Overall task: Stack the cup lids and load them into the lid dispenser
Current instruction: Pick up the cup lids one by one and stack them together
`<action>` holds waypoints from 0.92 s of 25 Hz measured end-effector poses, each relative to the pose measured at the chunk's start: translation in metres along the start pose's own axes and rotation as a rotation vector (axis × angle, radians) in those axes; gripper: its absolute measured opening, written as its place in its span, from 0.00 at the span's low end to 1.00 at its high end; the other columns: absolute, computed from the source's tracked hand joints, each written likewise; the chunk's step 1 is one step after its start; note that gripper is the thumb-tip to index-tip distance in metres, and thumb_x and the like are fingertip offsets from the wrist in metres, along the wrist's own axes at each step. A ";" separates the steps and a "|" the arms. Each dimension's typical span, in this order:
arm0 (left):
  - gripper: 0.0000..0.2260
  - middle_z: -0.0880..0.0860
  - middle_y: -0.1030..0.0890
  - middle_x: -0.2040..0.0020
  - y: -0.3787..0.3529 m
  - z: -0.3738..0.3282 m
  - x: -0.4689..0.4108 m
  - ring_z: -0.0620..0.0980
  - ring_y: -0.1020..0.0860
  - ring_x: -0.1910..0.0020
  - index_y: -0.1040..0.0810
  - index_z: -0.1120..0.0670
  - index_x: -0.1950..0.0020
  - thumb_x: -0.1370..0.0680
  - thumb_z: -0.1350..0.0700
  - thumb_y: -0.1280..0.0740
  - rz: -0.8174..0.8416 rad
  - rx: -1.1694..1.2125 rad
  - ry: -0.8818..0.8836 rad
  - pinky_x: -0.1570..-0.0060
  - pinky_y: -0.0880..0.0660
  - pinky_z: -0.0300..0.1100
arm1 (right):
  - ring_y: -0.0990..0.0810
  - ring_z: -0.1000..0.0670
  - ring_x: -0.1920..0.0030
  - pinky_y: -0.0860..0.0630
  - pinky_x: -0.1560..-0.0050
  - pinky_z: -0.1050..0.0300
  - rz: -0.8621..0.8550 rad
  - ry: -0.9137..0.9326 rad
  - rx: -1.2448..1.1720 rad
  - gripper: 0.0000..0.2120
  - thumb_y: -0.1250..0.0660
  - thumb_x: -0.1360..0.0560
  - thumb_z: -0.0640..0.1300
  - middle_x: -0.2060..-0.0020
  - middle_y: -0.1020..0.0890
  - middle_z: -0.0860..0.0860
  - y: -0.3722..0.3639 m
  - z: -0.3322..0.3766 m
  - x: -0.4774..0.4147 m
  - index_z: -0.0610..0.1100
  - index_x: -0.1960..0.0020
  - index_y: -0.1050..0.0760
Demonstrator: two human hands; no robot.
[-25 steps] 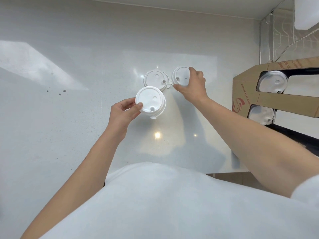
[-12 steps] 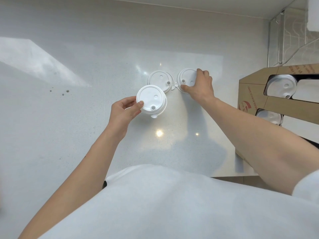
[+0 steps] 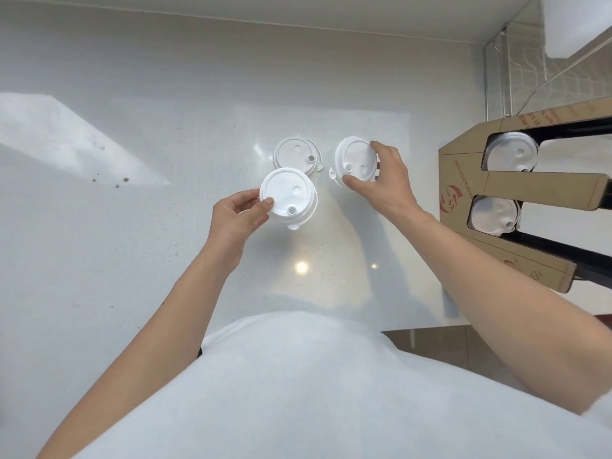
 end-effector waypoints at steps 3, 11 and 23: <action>0.16 0.64 0.18 0.37 0.001 0.001 0.011 0.56 0.18 0.37 0.20 0.62 0.36 0.23 0.60 0.27 -0.017 0.015 -0.006 0.41 0.20 0.42 | 0.25 0.50 0.37 0.23 0.40 0.54 0.056 0.060 -0.091 0.37 0.23 0.30 0.52 0.32 0.31 0.54 0.008 0.015 0.026 0.48 0.26 0.34; 0.18 0.62 0.17 0.39 0.004 0.007 0.043 0.54 0.18 0.38 0.21 0.63 0.35 0.24 0.59 0.26 -0.018 0.022 -0.053 0.39 0.21 0.44 | 0.25 0.59 0.40 0.22 0.42 0.56 0.243 0.221 -0.181 0.32 0.22 0.30 0.48 0.35 0.29 0.59 0.000 0.052 0.090 0.51 0.29 0.31; 0.17 0.63 0.16 0.41 -0.004 0.002 0.077 0.56 0.16 0.40 0.20 0.63 0.36 0.24 0.62 0.27 0.049 0.001 -0.120 0.37 0.21 0.46 | 0.26 0.55 0.37 0.23 0.43 0.67 0.312 0.275 -0.289 0.39 0.18 0.35 0.44 0.35 0.30 0.53 -0.014 0.055 0.123 0.51 0.28 0.30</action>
Point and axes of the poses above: each hand's wrist, its own x-axis away from the middle knuckle, its own y-axis out of the back of the hand, z = x × y, the point moved 8 cm from there along -x, towards the middle knuckle
